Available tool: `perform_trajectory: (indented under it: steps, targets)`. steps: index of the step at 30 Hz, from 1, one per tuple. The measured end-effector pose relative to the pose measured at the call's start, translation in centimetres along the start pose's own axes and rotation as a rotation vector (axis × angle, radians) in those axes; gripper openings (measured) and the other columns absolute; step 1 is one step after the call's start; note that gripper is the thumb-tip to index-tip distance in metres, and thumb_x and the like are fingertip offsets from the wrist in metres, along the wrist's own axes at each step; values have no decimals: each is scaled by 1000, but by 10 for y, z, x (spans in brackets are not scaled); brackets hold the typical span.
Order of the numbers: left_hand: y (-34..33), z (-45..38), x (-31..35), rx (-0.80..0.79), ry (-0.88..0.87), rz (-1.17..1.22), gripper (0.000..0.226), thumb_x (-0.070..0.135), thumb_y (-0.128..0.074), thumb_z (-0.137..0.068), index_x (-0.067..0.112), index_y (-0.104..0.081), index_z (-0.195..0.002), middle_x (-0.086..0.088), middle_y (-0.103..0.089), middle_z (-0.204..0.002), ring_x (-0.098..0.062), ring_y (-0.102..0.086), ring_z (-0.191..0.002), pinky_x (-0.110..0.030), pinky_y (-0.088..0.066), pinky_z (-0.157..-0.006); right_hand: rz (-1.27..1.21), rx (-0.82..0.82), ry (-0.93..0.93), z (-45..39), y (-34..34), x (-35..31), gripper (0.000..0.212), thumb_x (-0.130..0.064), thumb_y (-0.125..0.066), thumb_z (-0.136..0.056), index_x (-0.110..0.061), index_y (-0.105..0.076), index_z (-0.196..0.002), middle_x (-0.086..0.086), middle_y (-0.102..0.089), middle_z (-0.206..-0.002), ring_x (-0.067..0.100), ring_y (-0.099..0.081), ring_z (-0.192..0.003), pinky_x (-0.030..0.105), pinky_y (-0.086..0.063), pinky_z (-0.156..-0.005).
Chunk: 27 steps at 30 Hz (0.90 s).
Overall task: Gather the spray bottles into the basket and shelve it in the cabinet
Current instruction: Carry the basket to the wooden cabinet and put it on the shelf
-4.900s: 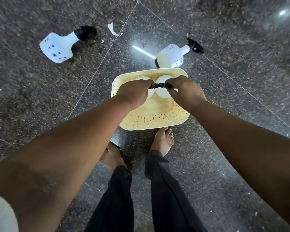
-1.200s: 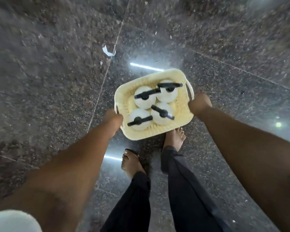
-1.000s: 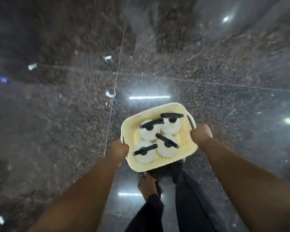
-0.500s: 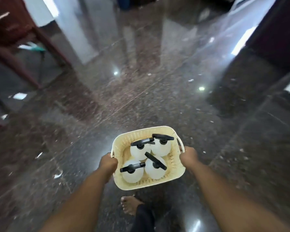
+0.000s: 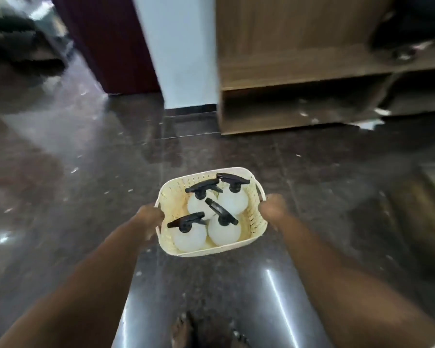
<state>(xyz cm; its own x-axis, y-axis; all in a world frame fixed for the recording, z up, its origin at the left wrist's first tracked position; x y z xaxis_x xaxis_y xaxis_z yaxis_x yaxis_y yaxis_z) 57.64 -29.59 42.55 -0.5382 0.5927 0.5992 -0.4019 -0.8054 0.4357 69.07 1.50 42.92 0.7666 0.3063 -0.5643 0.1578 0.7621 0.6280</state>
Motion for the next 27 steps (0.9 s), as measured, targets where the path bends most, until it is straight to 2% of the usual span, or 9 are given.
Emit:
perform_trajectory:
  steps: [3, 6, 8, 10, 13, 16, 19, 22, 27]
  targets:
    - [-88, 9, 66, -108, -33, 66, 25, -18, -42, -84, -6, -60, -71, -14, -56, -59, -25, -56, -61, -20, -40, -44, -46, 81, -92, -3, 94, 57, 19, 0, -49, -83, 2, -67, -90, 10, -57, -80, 26, -59, -74, 26, -39, -59]
    - [-156, 7, 115, -190, -78, 50, 62, -20, -39, -85, 12, -54, -33, 0, -46, -27, -12, -49, -28, -12, -36, -32, -207, 133, -173, -13, 152, 95, 26, -3, -45, -90, 2, -67, -103, 13, -66, -97, 24, -62, -88, 25, -46, -69]
    - [-199, 1, 142, -262, -81, 46, 52, -19, -38, -84, 3, -58, -41, -12, -51, -47, -24, -55, -49, -23, -44, -52, -276, 193, -250, -32, 179, 117, 27, -4, -45, -93, 7, -66, -107, 12, -65, -84, 24, -62, -76, 27, -47, -61]
    - [-228, -6, 165, -263, -65, -18, 24, -16, -39, -83, -12, -62, -78, -14, -49, -66, -30, -55, -68, -33, -41, -72, -218, 233, -300, -58, 197, 131, 24, -6, -49, -93, 9, -65, -104, 7, -58, -70, 17, -54, -60, 27, -41, -47]
    - [-265, -45, 191, -271, -45, -18, 35, -19, -39, -79, -23, -54, -110, -19, -56, -75, -35, -58, -90, -37, -40, -77, -186, 203, -361, -112, 213, 140, 27, -9, -51, -93, 10, -63, -108, 15, -64, -87, 24, -59, -74, 33, -48, -62]
    - [-284, -88, 216, -239, -1, -90, 37, -17, -42, -79, -12, -63, -109, -21, -61, -82, -32, -59, -87, -35, -43, -72, -198, 159, -392, -171, 222, 130, 23, -5, -54, -92, 11, -62, -106, 20, -66, -95, 28, -64, -77, 43, -55, -75]
    - [-292, -126, 240, -170, 3, -127, 33, -11, -43, -82, -11, -62, -109, -12, -52, -69, -25, -51, -70, -31, -38, -63, -173, 118, -416, -227, 220, 118, 26, -4, -55, -88, 9, -62, -110, 21, -67, -95, 31, -62, -79, 36, -48, -63]
    - [-295, -161, 258, -118, 29, -160, 28, -4, -44, -87, -7, -62, -109, -12, -53, -76, -25, -51, -76, -33, -38, -68, -148, 76, -445, -274, 217, 103, 25, -3, -55, -88, 9, -62, -109, 15, -61, -75, 24, -56, -62, 28, -39, -46]
    - [-302, -221, 279, -101, 86, -193, 30, -4, -41, -87, -10, -59, -110, -22, -61, -88, -30, -58, -86, -35, -40, -69, -23, -28, -404, -360, 199, 79, 31, -10, -51, -93, 8, -61, -115, 24, -66, -110, 30, -63, -92, 36, -47, -70]
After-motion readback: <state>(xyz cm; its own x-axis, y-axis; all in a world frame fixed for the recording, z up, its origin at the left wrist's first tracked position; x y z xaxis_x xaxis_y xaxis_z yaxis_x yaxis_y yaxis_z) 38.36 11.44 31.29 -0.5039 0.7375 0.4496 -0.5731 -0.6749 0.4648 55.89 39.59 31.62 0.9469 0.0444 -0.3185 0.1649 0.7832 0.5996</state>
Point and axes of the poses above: each hand's wrist, its own z-axis away from the middle knuckle, its own y-axis out of the back of the hand, x = y × z, the point moved 5 cm from there along -z, towards the middle knuckle
